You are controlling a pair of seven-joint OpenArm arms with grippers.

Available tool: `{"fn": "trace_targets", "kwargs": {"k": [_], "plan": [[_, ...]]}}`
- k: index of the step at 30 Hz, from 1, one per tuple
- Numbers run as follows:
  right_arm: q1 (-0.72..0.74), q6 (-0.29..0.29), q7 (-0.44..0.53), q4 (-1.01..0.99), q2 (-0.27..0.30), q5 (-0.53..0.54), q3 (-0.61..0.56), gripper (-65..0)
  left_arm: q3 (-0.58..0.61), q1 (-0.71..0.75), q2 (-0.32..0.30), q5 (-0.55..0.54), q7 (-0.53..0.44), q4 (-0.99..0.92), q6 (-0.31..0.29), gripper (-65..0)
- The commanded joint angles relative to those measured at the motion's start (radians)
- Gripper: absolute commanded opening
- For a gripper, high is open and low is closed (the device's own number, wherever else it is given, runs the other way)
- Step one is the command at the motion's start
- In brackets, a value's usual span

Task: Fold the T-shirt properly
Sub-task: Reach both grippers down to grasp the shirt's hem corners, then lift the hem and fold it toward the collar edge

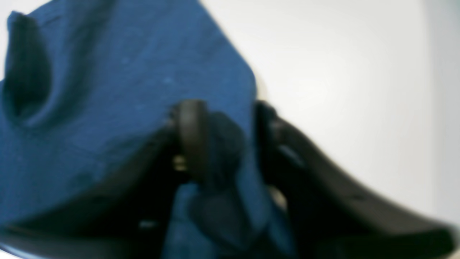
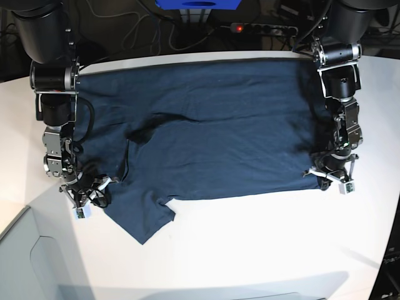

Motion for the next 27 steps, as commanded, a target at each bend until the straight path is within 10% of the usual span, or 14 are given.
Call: {"fn": "trace_targets", "kwargs": {"k": [1,3,27], "plan": [[0.008,-0.001,-0.046,0.002,0.008,-0.009,0.004,-56.8,0.000,-0.001,-0.012,0.010,0.051,0.001,0.008,-65.0],[0.001,-0.001,-0.047,0.000,0.008,-0.009,0.002,-65.0,0.000,-0.001,-0.012,0.010,0.051,0.001,0.008,-65.0],[-0.329,-0.001,-0.130,0.708,0.040,-0.009,0.186,-64.9,-0.003,0.140,-0.012,0.007,0.052,0.351,0.005,-65.0]]}}
